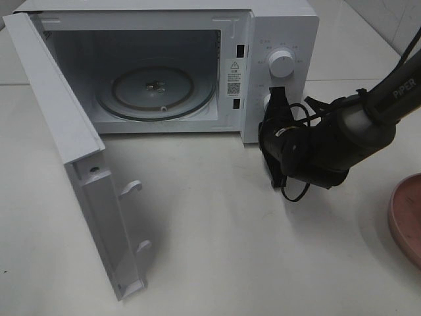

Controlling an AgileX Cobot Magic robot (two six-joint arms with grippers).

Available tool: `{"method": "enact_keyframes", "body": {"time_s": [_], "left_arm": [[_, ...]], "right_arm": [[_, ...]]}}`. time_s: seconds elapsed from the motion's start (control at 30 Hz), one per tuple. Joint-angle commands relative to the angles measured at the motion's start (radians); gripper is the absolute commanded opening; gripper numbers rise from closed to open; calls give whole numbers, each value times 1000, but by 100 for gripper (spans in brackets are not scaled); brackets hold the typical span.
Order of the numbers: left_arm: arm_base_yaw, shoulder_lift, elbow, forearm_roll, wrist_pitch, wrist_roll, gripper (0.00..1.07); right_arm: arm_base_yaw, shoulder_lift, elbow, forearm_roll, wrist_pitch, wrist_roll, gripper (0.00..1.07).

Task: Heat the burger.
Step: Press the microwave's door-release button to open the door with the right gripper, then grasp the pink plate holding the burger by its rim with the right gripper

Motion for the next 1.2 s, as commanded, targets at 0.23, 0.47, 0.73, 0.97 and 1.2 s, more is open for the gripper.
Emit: {"method": "enact_keyframes", "body": {"time_s": [0.23,0.47,0.73,0.97,1.2], "left_arm": [[4,-8,4,-2,-3,-4,98],[4,-8,4,-2,-3,-4,98],[4,-8,4,-2,-3,-4,98],[4,-8,4,-2,-3,-4,98],[4,-8,4,-2,-3,-4,98]], "right_arm": [[6,-68,33,-69,-124,18,0],[6,-129,121,-65,-55,15,0],[17,-204,184,-90,37,-25,0],[17,-288,227,-127,169,-107,0],[13,-359,237,-233,336,-259,0]]}}
